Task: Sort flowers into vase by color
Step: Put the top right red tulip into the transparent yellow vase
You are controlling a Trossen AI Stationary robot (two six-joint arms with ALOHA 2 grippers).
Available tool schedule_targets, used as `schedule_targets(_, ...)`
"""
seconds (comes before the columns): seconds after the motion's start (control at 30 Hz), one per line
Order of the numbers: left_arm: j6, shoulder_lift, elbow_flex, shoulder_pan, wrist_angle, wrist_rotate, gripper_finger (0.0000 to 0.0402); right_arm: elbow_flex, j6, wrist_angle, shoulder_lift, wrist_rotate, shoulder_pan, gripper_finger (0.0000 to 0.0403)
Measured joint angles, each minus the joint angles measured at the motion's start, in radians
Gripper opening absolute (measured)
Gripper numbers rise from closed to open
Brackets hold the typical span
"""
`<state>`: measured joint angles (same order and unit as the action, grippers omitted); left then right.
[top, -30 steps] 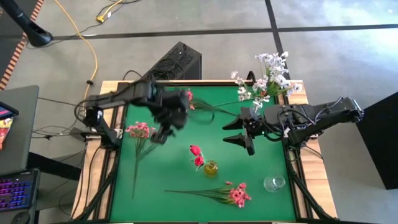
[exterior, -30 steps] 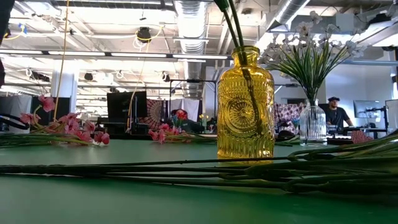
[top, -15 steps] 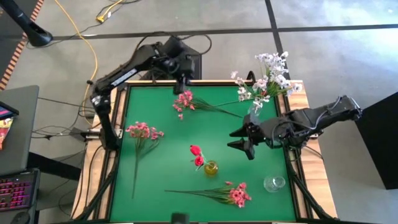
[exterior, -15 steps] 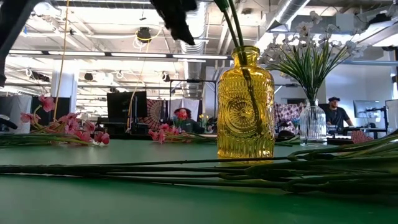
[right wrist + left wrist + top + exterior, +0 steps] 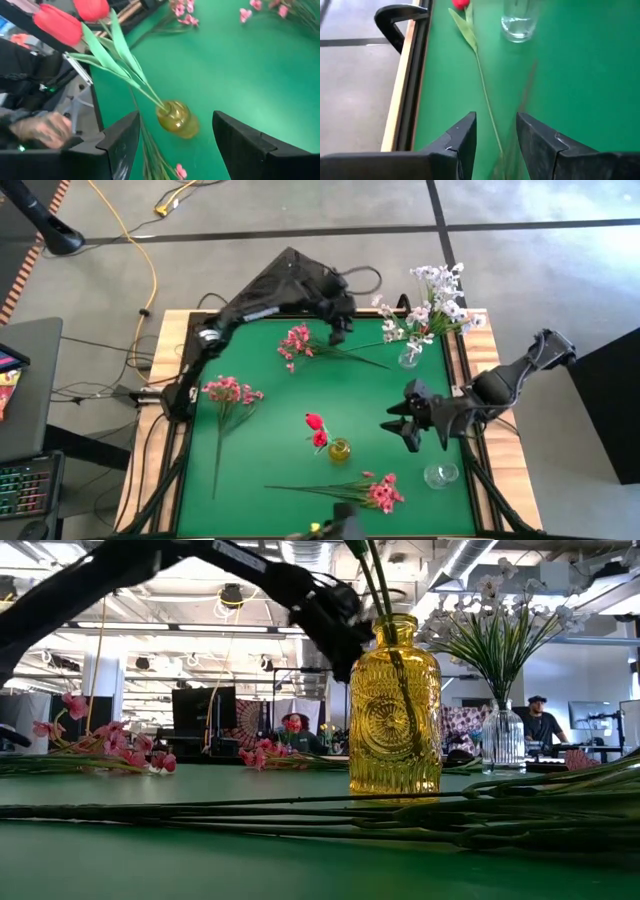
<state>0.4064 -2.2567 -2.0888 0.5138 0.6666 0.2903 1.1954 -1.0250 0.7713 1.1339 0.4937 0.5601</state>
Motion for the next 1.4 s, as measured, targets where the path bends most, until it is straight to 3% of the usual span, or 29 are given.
schedule_targets(0.2, -0.080, -0.113, 0.000, -0.060, -0.154, -0.142, 0.0125, 0.000, -0.060, 0.040, 0.000, 0.009, 0.033, 0.0276)
schedule_targets(0.43, -0.279, -0.175, -0.005, -0.066, -0.150, -0.200, 0.0125, 0.000, -0.077, 0.035, 0.000, 0.007, 0.043, 0.0276)
schedule_targets(0.5, -0.362, -0.170, -0.030, -0.062, -0.124, -0.183, 0.0125, 0.000, -0.076, 0.037, 0.000, 0.006, 0.042, 0.0276)
schedule_targets(0.73, -0.443, -0.168, -0.041, -0.036, -0.081, -0.152, 0.0125, 0.000, -0.073, 0.036, 0.000, 0.006, 0.042, 0.0276)
schedule_targets(0.83, -0.443, -0.168, -0.036, -0.024, -0.095, -0.113, 0.0125, 0.000, -0.067, 0.037, 0.000, 0.006, 0.039, 0.0276)
schedule_targets(0.97, -0.347, -0.167, -0.057, -0.024, -0.067, -0.140, 0.0125, 0.000, -0.067, 0.037, 0.000, 0.005, 0.025, 0.0276)
schedule_targets(1.4, -0.158, -0.201, -0.036, -0.018, 0.227, -0.200, 0.0125, 0.000, -0.065, 0.025, 0.000, 0.005, -0.013, 0.0276)
